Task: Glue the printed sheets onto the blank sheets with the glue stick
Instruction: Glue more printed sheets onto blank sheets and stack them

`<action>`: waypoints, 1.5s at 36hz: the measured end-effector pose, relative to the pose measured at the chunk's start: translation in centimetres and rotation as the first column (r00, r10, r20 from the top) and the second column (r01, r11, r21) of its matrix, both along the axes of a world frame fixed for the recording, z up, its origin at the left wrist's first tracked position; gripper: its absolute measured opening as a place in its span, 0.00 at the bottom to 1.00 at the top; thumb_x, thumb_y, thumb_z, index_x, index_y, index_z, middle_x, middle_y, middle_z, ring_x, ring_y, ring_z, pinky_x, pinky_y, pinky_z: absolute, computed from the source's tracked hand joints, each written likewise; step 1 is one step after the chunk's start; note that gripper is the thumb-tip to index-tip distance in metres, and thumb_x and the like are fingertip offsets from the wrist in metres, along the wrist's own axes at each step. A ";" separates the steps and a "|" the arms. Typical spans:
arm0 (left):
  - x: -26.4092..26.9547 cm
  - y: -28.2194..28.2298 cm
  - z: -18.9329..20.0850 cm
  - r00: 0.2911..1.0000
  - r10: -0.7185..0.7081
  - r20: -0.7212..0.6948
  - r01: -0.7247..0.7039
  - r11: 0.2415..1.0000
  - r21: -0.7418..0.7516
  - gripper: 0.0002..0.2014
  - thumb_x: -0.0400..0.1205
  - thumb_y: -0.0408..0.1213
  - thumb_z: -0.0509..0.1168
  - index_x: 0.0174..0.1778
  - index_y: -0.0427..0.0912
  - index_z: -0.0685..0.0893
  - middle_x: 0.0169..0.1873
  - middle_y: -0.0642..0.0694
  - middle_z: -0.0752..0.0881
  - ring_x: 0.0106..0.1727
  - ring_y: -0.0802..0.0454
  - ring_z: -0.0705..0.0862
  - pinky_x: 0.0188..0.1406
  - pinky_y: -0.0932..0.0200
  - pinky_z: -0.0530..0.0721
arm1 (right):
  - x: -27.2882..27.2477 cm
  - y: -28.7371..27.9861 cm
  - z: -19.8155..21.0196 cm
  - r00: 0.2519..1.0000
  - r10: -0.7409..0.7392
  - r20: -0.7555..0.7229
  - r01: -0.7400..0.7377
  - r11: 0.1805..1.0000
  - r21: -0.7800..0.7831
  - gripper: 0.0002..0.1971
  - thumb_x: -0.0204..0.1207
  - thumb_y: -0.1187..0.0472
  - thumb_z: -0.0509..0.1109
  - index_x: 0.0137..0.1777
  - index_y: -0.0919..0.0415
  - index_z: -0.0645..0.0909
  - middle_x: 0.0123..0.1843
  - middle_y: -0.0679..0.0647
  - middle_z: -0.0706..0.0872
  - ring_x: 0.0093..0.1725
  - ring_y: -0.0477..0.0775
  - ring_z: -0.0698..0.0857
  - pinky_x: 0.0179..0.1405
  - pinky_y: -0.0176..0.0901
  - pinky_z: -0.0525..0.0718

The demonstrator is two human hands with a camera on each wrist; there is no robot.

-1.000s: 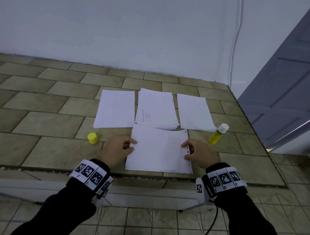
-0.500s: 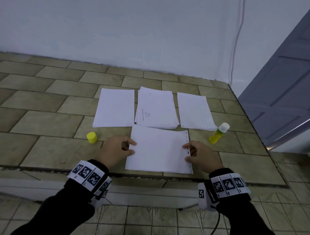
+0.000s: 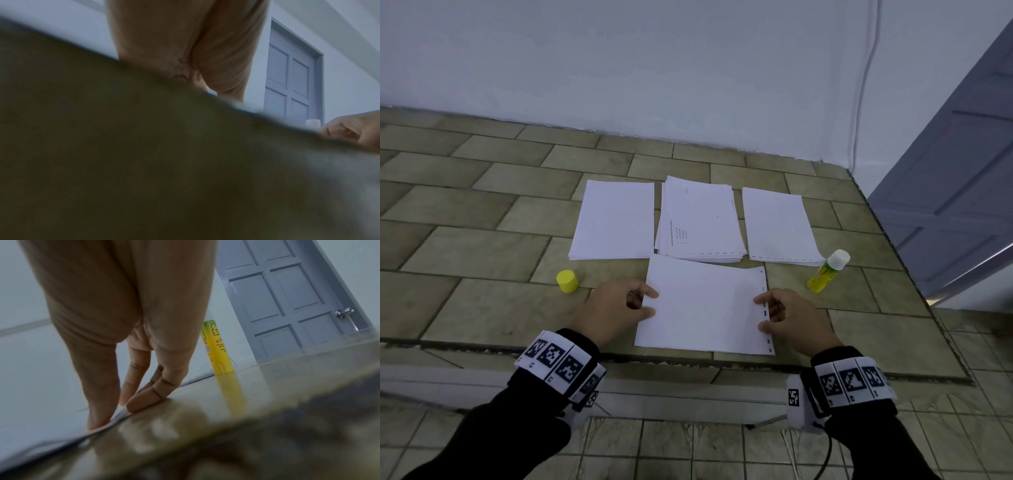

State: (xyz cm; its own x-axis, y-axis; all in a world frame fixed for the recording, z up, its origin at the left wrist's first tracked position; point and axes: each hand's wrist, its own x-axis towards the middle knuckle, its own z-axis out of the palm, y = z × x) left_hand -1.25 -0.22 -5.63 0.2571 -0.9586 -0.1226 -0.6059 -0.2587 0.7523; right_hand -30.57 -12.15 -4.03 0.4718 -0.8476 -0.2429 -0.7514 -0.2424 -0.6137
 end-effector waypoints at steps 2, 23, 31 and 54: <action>0.1 0.0 -0.1 1.000 -0.005 -0.010 0.005 1.000 -0.009 0.13 0.75 0.37 0.77 0.45 0.62 0.84 0.34 0.56 0.84 0.36 0.68 0.82 0.32 0.76 0.73 | 0.0 0.0 0.1 1.000 -0.001 0.002 0.001 1.000 0.001 0.20 0.71 0.65 0.78 0.61 0.51 0.81 0.57 0.50 0.79 0.49 0.43 0.80 0.38 0.21 0.77; -0.5 0.1 -0.4 0.970 -0.059 0.234 0.069 0.997 -0.036 0.11 0.77 0.39 0.74 0.52 0.54 0.82 0.50 0.50 0.78 0.45 0.58 0.78 0.44 0.68 0.73 | 1.5 1.8 0.8 0.962 0.038 -0.271 -0.070 0.992 -0.110 0.21 0.79 0.63 0.68 0.72 0.52 0.74 0.70 0.55 0.68 0.71 0.57 0.68 0.69 0.40 0.68; -2.3 -1.1 -2.0 0.844 -0.138 0.519 0.158 0.987 0.006 0.43 0.79 0.64 0.28 0.86 0.44 0.53 0.87 0.47 0.45 0.86 0.51 0.39 0.83 0.42 0.44 | 2.2 2.8 0.6 0.890 -0.007 -0.456 -0.114 0.965 -0.237 0.22 0.81 0.63 0.62 0.74 0.51 0.69 0.84 0.58 0.50 0.82 0.62 0.50 0.78 0.58 0.63; -2.8 -1.1 -4.5 0.736 -0.084 0.672 0.145 0.989 -0.035 0.32 0.84 0.53 0.46 0.76 0.35 0.75 0.78 0.38 0.72 0.78 0.40 0.72 0.72 0.28 0.70 | 8.3 3.1 -4.2 0.916 0.119 -0.382 -0.264 0.898 -0.352 0.49 0.71 0.30 0.17 0.86 0.57 0.48 0.87 0.50 0.49 0.86 0.47 0.47 0.80 0.63 0.36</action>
